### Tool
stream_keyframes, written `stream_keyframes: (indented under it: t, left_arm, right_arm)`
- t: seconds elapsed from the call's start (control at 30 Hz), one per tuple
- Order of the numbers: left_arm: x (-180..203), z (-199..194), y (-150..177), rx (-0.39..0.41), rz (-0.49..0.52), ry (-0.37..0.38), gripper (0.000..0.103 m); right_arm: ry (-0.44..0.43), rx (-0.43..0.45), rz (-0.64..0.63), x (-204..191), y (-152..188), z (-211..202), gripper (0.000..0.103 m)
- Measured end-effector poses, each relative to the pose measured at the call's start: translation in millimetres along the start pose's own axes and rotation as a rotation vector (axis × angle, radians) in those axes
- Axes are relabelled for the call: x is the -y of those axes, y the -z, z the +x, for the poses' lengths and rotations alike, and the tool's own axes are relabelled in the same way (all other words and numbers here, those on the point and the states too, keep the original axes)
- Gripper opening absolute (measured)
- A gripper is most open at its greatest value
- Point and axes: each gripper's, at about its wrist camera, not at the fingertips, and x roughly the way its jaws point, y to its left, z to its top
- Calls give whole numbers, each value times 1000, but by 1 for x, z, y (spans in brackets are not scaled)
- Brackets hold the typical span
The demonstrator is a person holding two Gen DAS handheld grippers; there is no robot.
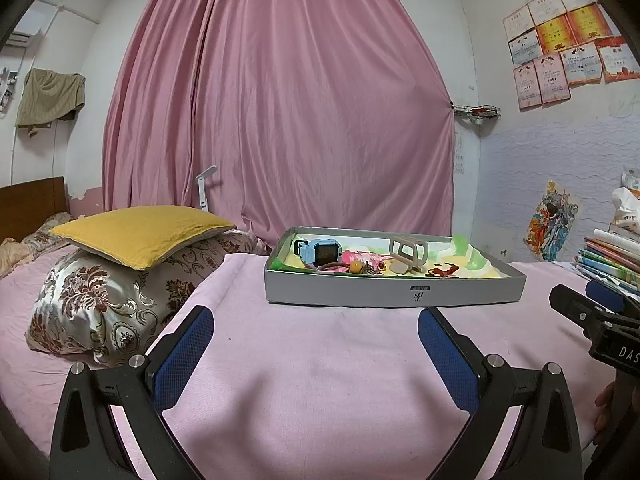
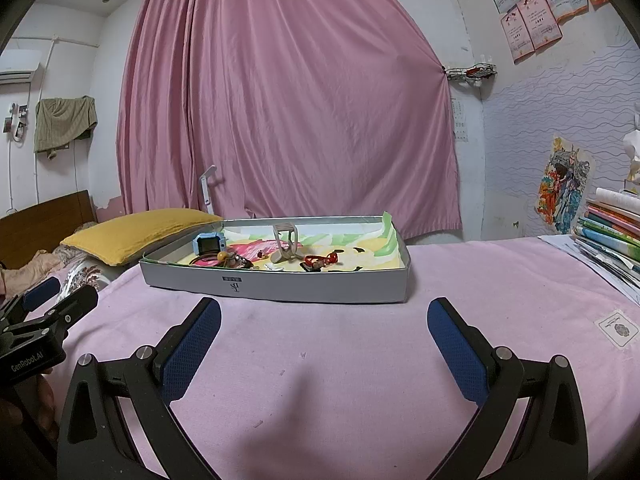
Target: Organize jewelry
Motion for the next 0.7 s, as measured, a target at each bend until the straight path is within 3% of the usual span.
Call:
stream_keyframes:
  t: [0.7]
  left_arm:
    - [-1,0,0,-1,2,0,102]
  right_arm:
    - [0,0,2,0,1,-1,101]
